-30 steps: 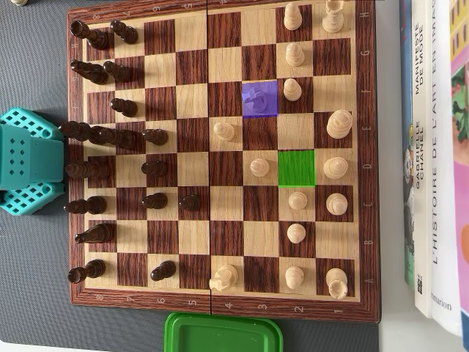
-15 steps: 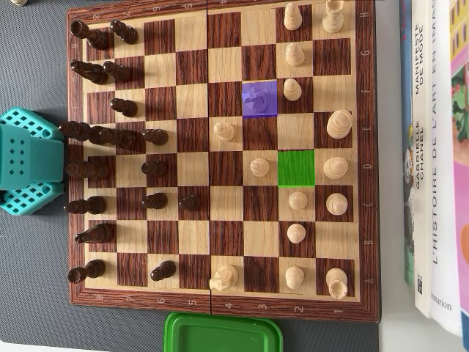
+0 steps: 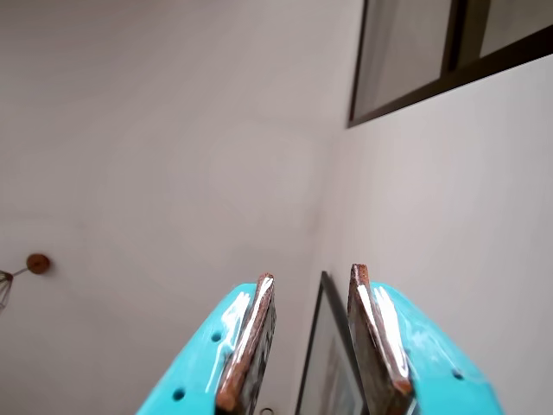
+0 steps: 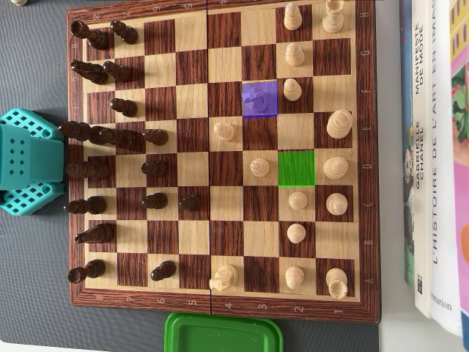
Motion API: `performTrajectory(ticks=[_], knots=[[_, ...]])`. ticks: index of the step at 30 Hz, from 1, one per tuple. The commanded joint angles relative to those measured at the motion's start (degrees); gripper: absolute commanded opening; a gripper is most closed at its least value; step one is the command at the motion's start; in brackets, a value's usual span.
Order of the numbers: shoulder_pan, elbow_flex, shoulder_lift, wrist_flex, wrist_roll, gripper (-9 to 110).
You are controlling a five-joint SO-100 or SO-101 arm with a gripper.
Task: Play chess
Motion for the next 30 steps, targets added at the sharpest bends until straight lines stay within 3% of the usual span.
performTrajectory(ticks=[1, 9, 30], knots=[[0.18, -0.62, -0.62, 4.04, -0.35, 13], [0.26, -9.49, -0.62, 23.99, -0.35, 13], [-0.35, -24.43, -0.62, 90.00, -0.35, 13]])
